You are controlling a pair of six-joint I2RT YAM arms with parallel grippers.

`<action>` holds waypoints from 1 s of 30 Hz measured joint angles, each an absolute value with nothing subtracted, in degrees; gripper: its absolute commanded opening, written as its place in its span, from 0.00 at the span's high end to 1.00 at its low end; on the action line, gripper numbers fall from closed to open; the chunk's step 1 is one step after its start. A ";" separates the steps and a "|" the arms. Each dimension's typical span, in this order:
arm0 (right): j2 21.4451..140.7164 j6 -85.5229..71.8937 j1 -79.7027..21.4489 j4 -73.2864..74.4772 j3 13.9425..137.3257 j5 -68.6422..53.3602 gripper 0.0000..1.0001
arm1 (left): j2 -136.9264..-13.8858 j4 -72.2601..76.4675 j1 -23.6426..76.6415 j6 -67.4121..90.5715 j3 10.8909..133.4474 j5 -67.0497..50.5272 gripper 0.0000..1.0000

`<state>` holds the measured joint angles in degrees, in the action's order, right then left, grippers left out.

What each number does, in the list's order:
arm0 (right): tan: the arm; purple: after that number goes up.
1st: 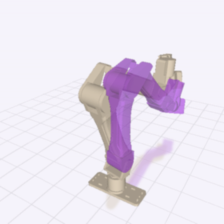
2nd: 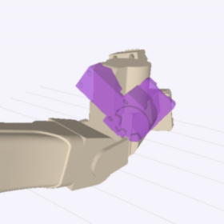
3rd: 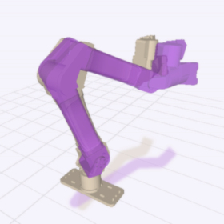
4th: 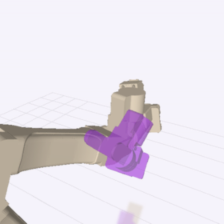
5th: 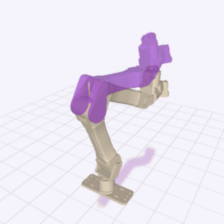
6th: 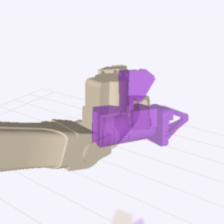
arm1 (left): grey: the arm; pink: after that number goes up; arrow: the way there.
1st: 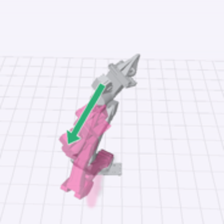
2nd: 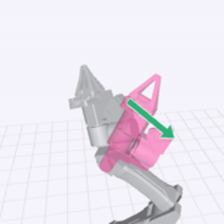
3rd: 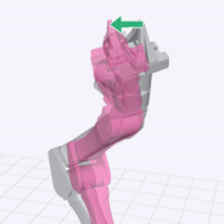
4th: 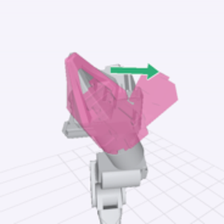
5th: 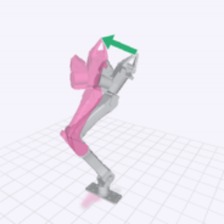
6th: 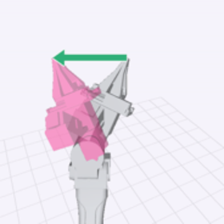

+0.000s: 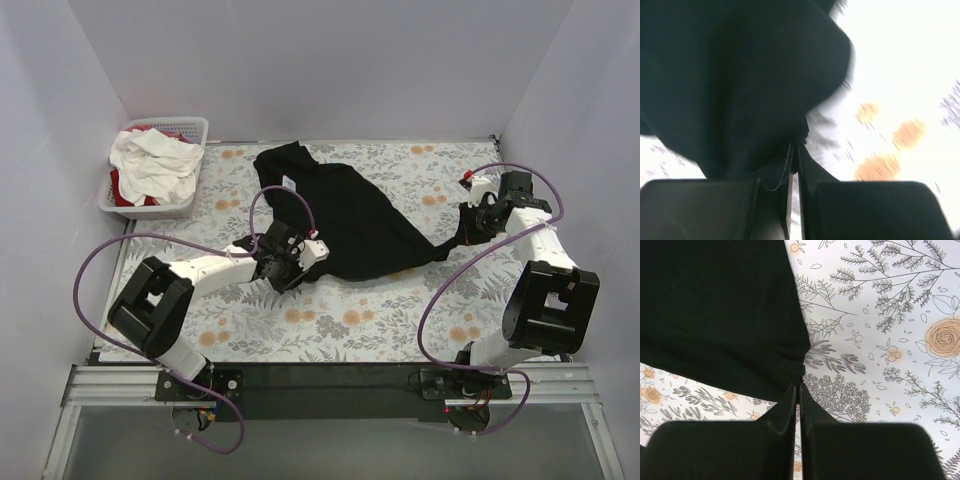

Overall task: Fold and stack the t-shirts
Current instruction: Flatten the tshirt out

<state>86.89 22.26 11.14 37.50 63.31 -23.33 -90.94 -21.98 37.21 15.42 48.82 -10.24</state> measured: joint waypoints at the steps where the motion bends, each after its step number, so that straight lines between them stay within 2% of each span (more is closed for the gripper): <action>1: 86.89 22.26 11.14 37.50 63.31 -23.38 0.99 | -90.06 -23.81 37.15 15.46 48.58 -10.76 1.00; 5: 85.89 22.41 11.14 37.54 63.31 -23.99 0.99 | -83.94 -32.10 34.65 15.97 49.30 -15.05 1.00; 9: 82.61 22.02 11.25 37.98 64.73 -25.41 0.99 | -79.33 -37.95 25.67 17.45 57.84 -20.01 1.00; 13: 81.91 20.21 11.29 37.98 72.51 -27.33 0.99 | -78.00 -37.32 17.47 19.03 67.29 -22.09 1.00; 20: 82.13 17.98 11.29 36.45 84.03 -29.26 0.99 | -77.82 -37.26 14.35 21.71 72.79 -24.77 1.00; 24: 82.17 17.93 11.29 35.86 83.22 -29.98 0.99 | -79.37 -37.69 14.24 21.69 72.51 -26.98 1.00; 30: 82.13 18.35 11.29 36.27 74.63 -30.13 0.99 | -83.57 -37.76 14.35 21.89 67.48 -28.99 1.00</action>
